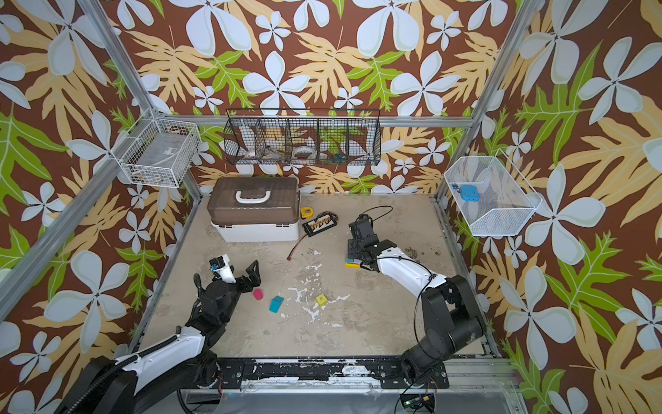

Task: Build the wood block tower
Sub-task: 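Lower the wooden cylinder onto the orange Supermarket block with the right gripper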

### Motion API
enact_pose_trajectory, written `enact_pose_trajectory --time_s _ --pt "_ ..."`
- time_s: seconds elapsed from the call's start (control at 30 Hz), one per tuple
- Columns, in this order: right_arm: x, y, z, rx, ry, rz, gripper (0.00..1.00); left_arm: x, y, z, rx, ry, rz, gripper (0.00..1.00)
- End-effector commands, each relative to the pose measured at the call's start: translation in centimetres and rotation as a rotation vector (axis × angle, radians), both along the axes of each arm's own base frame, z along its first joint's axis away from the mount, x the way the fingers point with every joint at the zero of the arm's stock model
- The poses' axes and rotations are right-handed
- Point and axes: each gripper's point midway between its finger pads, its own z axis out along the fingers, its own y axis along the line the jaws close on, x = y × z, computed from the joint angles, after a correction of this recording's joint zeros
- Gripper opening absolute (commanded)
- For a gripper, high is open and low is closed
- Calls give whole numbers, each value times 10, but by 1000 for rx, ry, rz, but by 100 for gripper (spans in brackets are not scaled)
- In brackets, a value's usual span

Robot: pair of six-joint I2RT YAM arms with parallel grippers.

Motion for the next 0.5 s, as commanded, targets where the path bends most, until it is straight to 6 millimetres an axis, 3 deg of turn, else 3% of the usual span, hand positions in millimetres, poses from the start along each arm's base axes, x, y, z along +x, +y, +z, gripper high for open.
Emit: enact_pose_trajectory --time_s 0.0,0.47 --pt "3 1 3 4 -11 -5 15 1 -1 7 -3 -30 -5 100" --pt "5 0 0 9 -2 -5 22 1 -1 7 -3 -30 -4 100"
